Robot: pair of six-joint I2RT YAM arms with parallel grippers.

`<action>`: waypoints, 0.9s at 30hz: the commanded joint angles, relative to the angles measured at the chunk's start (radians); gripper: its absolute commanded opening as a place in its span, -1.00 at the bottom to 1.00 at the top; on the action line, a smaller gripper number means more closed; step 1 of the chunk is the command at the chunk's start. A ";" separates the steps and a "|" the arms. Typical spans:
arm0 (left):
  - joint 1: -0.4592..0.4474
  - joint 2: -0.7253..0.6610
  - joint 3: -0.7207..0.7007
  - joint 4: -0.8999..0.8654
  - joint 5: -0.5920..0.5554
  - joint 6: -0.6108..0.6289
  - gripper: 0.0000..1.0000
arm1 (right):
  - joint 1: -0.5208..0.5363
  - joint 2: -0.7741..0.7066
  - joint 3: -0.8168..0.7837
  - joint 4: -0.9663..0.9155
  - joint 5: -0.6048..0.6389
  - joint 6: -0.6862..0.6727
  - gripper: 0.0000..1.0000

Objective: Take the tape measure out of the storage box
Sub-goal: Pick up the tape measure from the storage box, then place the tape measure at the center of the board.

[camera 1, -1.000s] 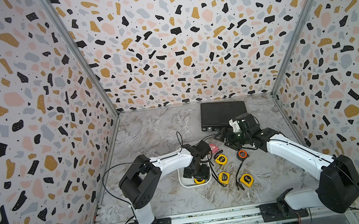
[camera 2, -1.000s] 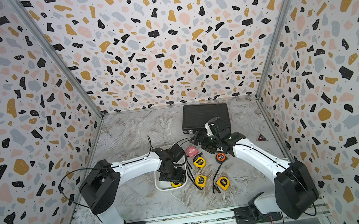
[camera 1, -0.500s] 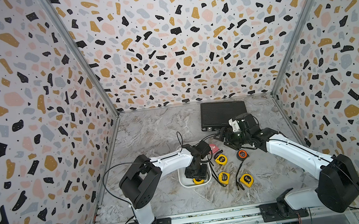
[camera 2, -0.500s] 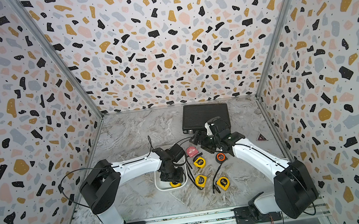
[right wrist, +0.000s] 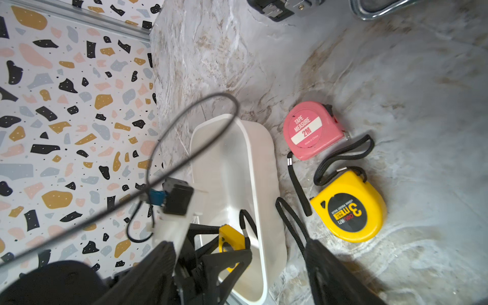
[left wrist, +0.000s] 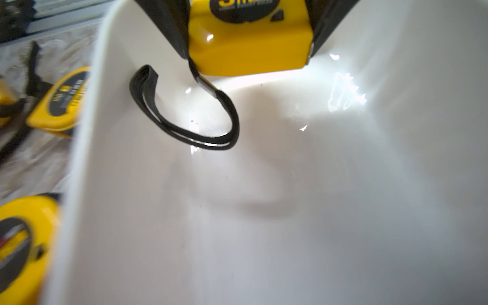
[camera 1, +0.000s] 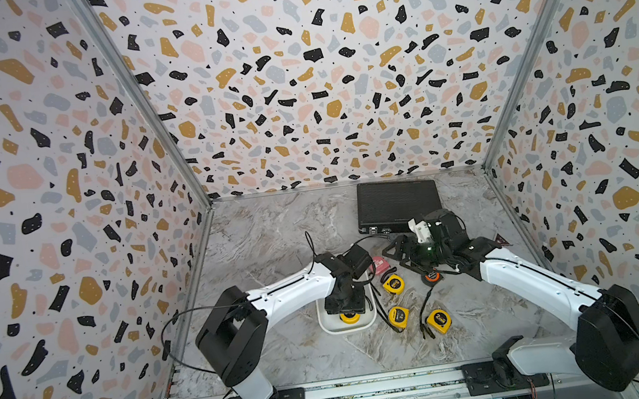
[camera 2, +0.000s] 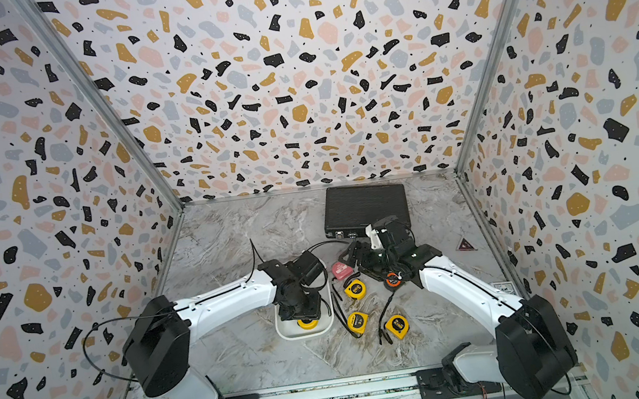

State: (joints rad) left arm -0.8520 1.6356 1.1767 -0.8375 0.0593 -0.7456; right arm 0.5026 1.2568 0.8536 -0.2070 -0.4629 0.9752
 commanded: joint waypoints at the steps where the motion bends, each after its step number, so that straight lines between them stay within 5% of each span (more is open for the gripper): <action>1: 0.016 -0.080 0.070 -0.065 -0.059 -0.100 -1.00 | 0.021 -0.071 -0.031 0.015 -0.014 -0.022 0.65; 16: 0.061 -0.133 0.292 -0.042 -0.054 -0.369 -1.00 | 0.205 -0.267 -0.205 0.233 0.148 0.003 0.62; 27: 0.060 -0.072 0.339 0.042 0.004 -0.468 -1.00 | 0.288 -0.257 -0.231 0.380 0.224 -0.018 0.61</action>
State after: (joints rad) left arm -0.7937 1.5642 1.4734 -0.8448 0.0463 -1.1698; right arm 0.7799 1.0027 0.6239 0.0921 -0.2756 0.9752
